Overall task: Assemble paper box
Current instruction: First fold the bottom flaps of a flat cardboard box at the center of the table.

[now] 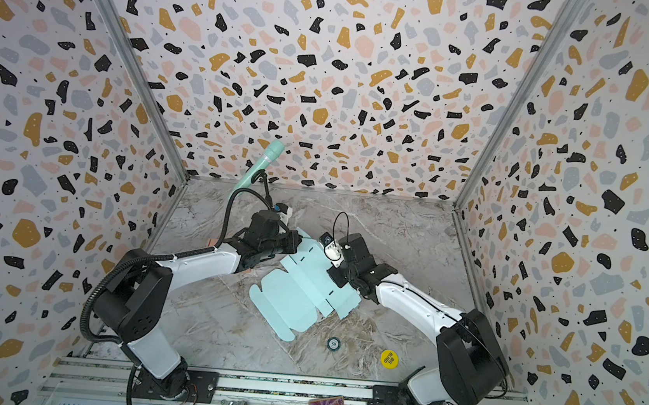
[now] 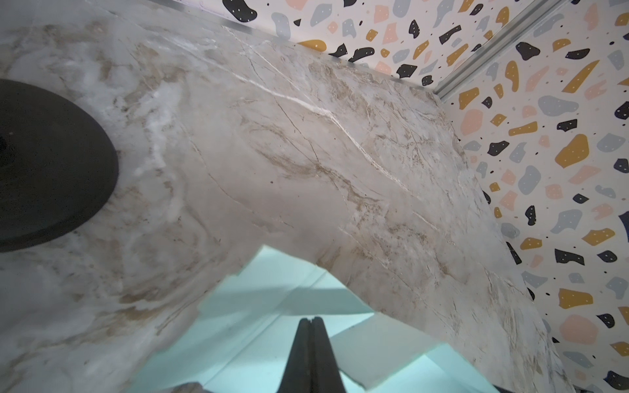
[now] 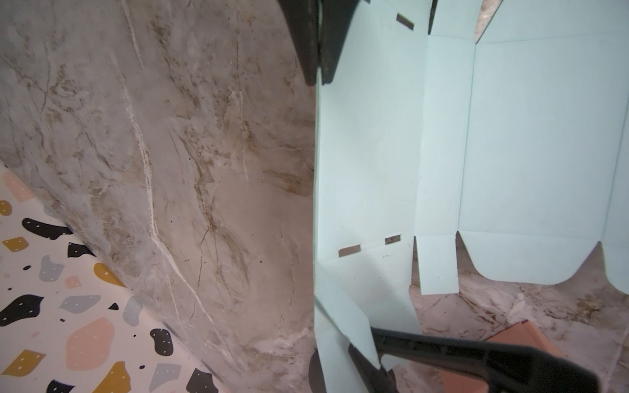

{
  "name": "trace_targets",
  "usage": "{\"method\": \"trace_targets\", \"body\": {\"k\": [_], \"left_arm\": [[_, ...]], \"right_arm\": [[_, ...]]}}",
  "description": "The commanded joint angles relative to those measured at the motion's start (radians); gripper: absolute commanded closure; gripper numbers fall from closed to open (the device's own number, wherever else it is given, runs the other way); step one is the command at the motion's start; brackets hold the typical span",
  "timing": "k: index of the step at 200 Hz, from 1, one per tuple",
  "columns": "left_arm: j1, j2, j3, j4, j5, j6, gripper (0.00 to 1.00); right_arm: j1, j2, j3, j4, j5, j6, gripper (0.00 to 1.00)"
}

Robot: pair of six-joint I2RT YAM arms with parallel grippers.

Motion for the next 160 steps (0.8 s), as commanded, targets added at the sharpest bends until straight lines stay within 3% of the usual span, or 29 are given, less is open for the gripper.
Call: {"method": "trace_targets", "body": {"k": [1, 91, 160], "left_arm": [[-0.014, -0.047, -0.026, 0.035, 0.014, 0.014, 1.00], [-0.072, -0.128, -0.143, 0.090, -0.007, -0.016, 0.99], [0.042, -0.261, -0.322, 0.097, -0.002, -0.008, 0.99]], "right_arm": [[0.020, -0.016, -0.003, 0.013, 0.019, -0.022, 1.00], [0.087, 0.003, 0.006, 0.007, 0.131, -0.064, 1.00], [0.166, -0.016, -0.029, 0.014, 0.230, -0.129, 1.00]]}}
